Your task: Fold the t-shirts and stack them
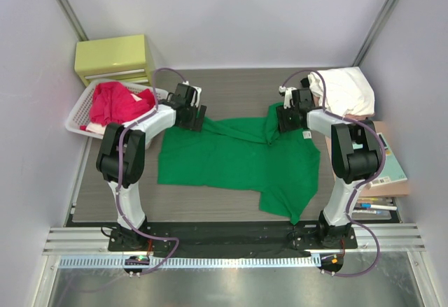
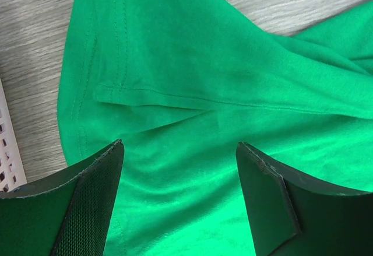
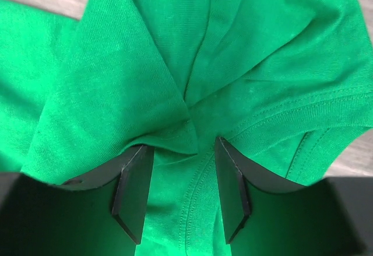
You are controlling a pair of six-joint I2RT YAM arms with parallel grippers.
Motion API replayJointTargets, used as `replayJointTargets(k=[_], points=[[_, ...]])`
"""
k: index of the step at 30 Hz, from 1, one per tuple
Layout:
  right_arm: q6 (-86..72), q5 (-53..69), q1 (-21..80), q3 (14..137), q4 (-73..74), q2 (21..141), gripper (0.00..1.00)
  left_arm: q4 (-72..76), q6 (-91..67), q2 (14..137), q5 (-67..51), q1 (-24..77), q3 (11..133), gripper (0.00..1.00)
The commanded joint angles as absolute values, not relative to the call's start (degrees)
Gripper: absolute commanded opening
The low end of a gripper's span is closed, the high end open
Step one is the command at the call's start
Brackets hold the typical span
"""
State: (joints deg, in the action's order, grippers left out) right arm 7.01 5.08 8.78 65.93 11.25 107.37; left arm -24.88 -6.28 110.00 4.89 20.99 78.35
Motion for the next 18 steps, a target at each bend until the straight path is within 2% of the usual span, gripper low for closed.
replayJointTargets(k=[1,5,13,18], points=[[6.86,4.48,8.61,67.85,8.35,108.46,0.49,-23.2,-4.84,107.23,4.48,21.27,77.35,0.79],[6.77,4.49,8.61,67.33,8.35,107.06,0.45,-23.03,-4.74,107.23,4.83,21.27,77.25,0.79],[8.26,3.51,8.61,65.13,8.88,100.73,0.47,-23.12,-5.27,108.63,4.75,21.36,77.78,0.79],[7.74,3.87,8.61,66.62,9.05,101.95,0.47,-23.2,-5.19,108.99,4.66,21.8,77.96,0.79]])
